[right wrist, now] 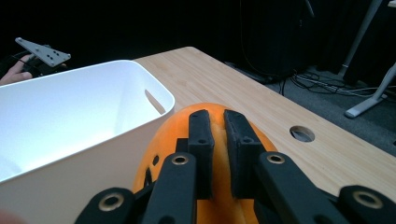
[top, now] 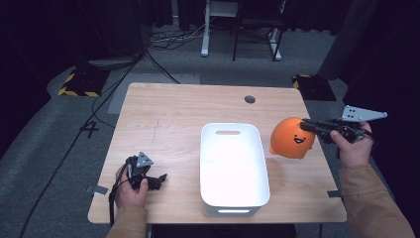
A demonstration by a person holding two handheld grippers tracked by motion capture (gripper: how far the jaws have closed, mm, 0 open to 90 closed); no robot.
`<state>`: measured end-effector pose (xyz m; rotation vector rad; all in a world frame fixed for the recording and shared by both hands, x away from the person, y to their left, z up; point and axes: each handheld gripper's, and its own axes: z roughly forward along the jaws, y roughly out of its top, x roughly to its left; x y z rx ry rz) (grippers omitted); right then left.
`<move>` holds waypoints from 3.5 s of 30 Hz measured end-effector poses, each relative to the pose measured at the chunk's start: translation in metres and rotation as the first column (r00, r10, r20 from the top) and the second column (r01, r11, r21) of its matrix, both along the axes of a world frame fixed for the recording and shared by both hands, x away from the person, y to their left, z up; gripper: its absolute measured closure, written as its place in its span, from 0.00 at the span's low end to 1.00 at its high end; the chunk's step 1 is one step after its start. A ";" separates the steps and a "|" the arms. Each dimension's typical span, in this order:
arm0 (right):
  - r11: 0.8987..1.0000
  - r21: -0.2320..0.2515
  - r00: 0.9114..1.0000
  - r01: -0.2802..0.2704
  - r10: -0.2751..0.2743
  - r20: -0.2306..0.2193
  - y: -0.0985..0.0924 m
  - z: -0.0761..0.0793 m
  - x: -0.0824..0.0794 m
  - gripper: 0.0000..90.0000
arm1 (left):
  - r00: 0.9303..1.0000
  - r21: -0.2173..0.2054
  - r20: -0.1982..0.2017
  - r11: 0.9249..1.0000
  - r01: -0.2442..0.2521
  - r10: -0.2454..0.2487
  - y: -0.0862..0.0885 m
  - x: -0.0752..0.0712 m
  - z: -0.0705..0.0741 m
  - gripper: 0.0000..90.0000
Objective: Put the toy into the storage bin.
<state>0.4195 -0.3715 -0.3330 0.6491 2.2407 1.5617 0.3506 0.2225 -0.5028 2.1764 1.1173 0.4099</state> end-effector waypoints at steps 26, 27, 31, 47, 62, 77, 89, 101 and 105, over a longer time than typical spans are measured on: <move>0.998 0.007 0.995 -0.056 0.056 0.085 0.031 0.061 -0.015 0.91 | 1.000 0.000 0.000 1.000 0.000 0.000 0.000 0.000 0.000 0.11; 0.998 0.008 0.995 -0.057 0.056 0.085 0.032 0.062 -0.015 0.91 | 1.000 0.000 0.000 1.000 0.000 0.000 0.000 0.000 0.000 0.11; 0.998 0.003 0.993 -0.066 0.065 0.096 0.037 0.069 -0.014 0.91 | 1.000 0.000 0.000 1.000 0.000 0.000 0.000 0.000 0.000 0.11; 0.992 0.019 0.985 -0.126 0.123 0.118 0.075 0.082 -0.008 0.91 | 1.000 0.000 0.000 1.000 0.000 0.000 0.000 0.000 0.000 0.11; 0.985 0.015 0.979 -0.172 0.169 0.116 0.119 0.081 0.001 0.91 | 1.000 0.001 0.000 1.000 -0.001 0.001 0.000 0.000 0.000 0.11; 0.977 0.002 0.974 -0.211 0.210 0.087 0.160 0.066 0.005 0.90 | 1.000 0.001 -0.001 1.000 -0.001 0.001 0.000 0.000 0.000 0.11; 0.972 -0.021 0.971 -0.233 0.234 0.058 0.184 0.046 0.008 0.90 | 1.000 0.001 -0.001 1.000 -0.001 0.001 0.000 0.000 0.000 0.11; 0.963 -0.061 0.964 -0.264 0.265 -0.001 0.207 0.010 0.009 0.90 | 1.000 0.000 0.000 1.000 0.000 0.000 0.000 0.000 0.000 0.11; 0.960 -0.075 0.963 -0.270 0.269 -0.021 0.212 0.000 0.009 0.90 | 1.000 0.000 0.000 1.000 0.000 0.000 0.000 0.000 0.000 0.11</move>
